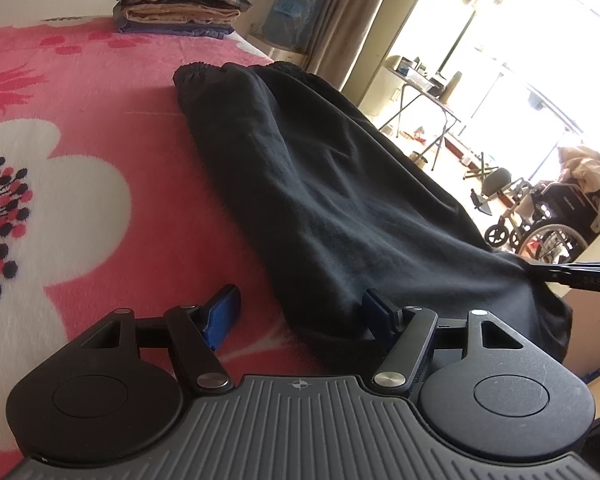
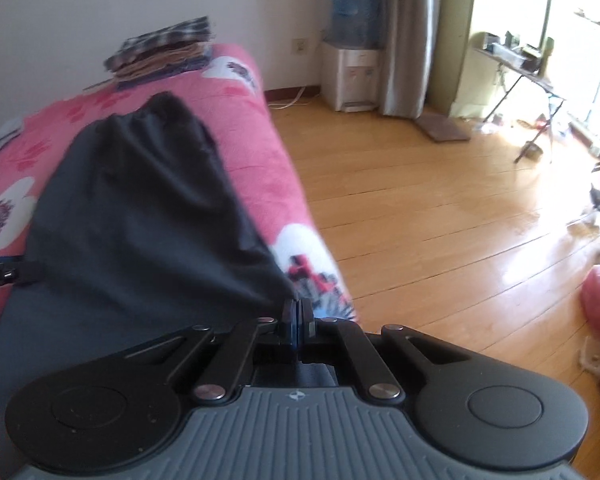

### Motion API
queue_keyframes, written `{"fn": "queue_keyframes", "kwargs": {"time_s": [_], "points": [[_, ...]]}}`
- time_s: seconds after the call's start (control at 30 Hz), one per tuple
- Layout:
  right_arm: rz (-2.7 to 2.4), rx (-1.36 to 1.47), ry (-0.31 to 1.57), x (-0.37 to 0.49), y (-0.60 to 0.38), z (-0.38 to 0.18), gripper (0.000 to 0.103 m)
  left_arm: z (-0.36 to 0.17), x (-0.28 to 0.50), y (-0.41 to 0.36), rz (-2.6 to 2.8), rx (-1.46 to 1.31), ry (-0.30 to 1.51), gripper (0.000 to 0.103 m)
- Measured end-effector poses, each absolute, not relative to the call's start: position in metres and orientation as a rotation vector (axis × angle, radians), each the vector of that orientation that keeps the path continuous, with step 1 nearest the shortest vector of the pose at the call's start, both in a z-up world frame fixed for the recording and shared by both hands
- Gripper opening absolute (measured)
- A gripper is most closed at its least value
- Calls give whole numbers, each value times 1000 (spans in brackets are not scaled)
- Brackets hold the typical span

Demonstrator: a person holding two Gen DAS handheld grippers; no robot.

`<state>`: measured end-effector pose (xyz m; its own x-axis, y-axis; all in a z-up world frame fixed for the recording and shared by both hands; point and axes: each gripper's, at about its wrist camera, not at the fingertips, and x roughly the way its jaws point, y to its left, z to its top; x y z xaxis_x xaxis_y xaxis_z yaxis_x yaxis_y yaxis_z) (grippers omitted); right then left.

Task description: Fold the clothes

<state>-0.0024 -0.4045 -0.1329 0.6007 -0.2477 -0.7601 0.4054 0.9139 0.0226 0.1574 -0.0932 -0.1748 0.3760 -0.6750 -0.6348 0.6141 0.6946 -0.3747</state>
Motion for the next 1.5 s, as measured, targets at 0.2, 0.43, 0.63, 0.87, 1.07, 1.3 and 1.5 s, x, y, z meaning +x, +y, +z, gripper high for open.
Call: {"fn": "queue_keyframes", "kwargs": {"time_s": [0.2,0.43,0.63,0.87,1.07,1.3,1.5], "points": [[-427,252,914,7,-423,-161,3,-175,158,-92,-832,-77,848,68],[-560,598,736,-66,-458,-126,35,-173,157,-91,-825,-53,841,68],[-574,855,747,-116,-475,-126,35,-147,141,-66,-725,-120,896,68],[-519,1038,713,-131,-466,-151,35,-121,64,-37,-854,-282,1031,68],[-486,1128,677,-146,-470,-153,38,-140,-6,-62,-952,-193,1118,67],[-418,1086,680,-160,-460,-141,43,-150,-12,-91,-933,-194,1117,67],[-396,1015,680,-175,-458,-132,45,-153,-16,-103,-908,-207,1095,67]]}}
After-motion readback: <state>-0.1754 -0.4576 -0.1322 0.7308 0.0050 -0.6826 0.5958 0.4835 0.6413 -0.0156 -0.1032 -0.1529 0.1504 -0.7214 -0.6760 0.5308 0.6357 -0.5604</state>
